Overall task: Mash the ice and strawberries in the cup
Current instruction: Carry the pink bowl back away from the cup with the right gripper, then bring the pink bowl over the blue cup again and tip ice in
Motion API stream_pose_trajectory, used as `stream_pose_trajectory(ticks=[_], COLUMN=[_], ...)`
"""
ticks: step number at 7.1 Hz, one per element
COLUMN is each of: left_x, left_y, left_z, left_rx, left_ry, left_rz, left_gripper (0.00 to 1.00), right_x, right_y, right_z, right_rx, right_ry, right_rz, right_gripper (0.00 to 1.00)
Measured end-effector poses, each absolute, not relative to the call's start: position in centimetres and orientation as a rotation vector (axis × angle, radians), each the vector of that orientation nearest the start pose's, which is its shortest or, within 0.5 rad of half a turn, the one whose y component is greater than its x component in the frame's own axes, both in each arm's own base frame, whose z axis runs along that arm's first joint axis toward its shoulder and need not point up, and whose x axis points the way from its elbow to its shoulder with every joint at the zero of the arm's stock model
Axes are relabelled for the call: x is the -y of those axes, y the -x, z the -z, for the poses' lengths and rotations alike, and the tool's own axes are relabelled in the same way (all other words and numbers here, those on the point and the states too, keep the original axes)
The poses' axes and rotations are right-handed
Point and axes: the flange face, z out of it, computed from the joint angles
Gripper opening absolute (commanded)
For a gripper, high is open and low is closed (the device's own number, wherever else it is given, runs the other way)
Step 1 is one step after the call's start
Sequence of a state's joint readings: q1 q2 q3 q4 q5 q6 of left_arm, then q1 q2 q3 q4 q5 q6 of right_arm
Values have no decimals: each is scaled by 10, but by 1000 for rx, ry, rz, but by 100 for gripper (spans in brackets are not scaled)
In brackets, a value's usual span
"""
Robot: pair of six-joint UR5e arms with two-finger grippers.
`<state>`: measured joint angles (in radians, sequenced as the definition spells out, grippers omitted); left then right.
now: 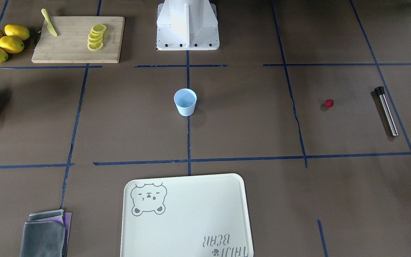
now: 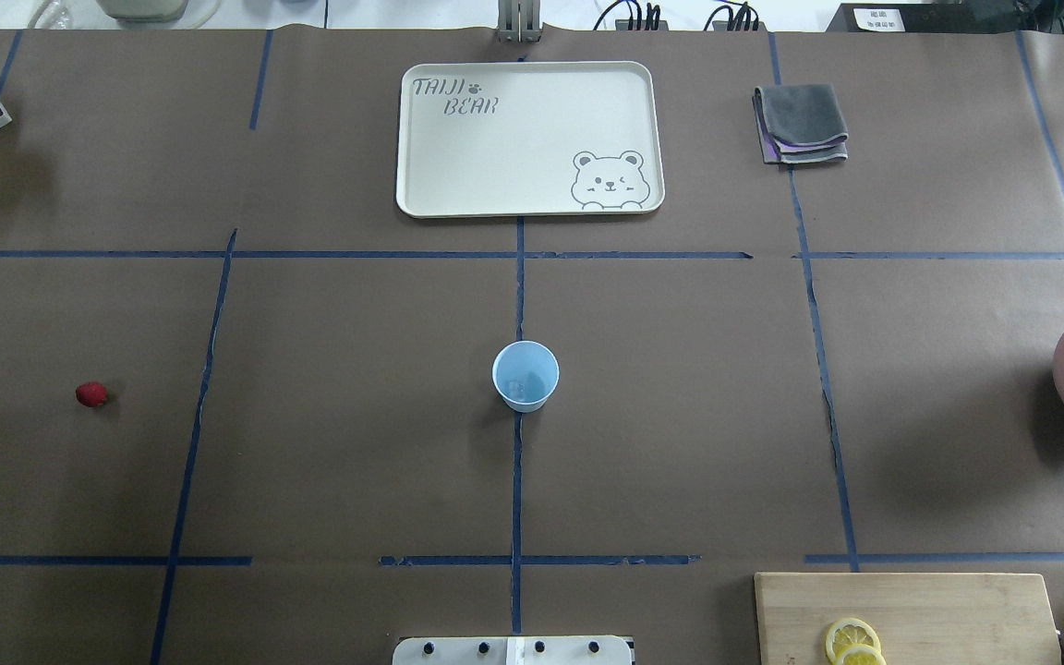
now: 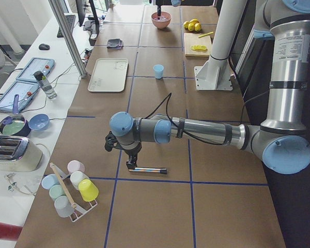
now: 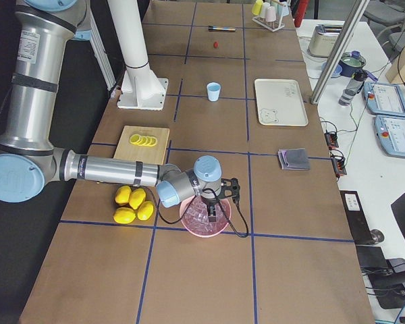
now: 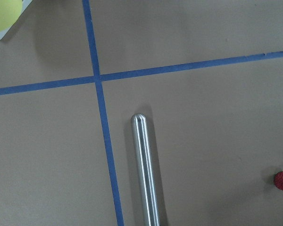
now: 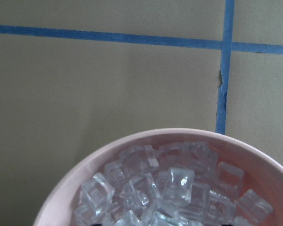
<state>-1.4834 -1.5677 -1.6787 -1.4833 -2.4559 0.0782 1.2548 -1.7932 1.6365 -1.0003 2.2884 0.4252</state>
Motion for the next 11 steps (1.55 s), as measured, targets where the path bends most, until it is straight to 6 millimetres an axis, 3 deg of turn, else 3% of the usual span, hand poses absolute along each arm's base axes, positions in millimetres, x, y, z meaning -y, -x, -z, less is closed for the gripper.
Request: stream_pose_trajectory(ticks=[1, 4, 5, 8, 9, 11], left_x=[493, 493, 493, 493, 493, 493], left_y=[13, 13, 13, 14, 14, 13], left_z=[-608, -608, -608, -607, -607, -608], left_rx=[-886, -886, -886, -886, -886, -886], left_ry=[-12, -11, -11, -13, -13, -12], left_rz=[-162, -162, -162, -161, -161, -162], left_gripper=[100, 100, 100, 100, 100, 100], right_x=[416, 415, 414, 418, 421, 435], right_y=[65, 64, 63, 73, 97, 172], right_z=[-667, -663, -650, -556, -509, -408], right_rx=[801, 806, 813, 894, 962, 1110], right_ry=[-114, -126, -146, -210, -184, -87], right_rz=[47, 53, 60, -34, -114, -263], right_gripper=[2, 0, 0, 0, 0, 0])
